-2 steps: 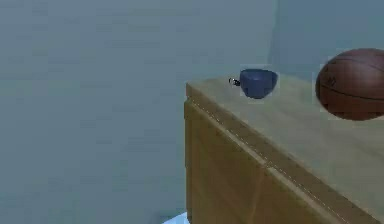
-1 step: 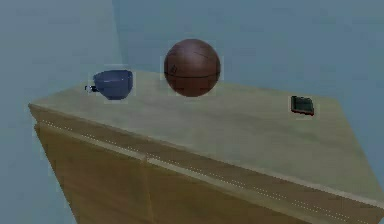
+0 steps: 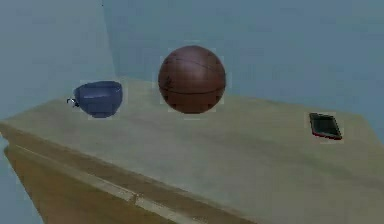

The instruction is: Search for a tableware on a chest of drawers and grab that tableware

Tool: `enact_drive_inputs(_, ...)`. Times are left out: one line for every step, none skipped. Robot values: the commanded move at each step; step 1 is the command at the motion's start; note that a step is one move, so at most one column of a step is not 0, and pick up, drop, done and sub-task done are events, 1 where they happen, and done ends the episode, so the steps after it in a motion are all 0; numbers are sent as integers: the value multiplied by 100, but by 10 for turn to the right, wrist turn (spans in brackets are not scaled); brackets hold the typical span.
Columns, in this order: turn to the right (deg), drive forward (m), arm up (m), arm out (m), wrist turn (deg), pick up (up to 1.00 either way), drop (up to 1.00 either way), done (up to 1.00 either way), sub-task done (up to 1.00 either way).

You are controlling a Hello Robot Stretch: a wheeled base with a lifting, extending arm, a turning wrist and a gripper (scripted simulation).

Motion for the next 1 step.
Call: enact_drive_inputs(-450, 0, 0, 0, 0, 0, 0, 0, 0)
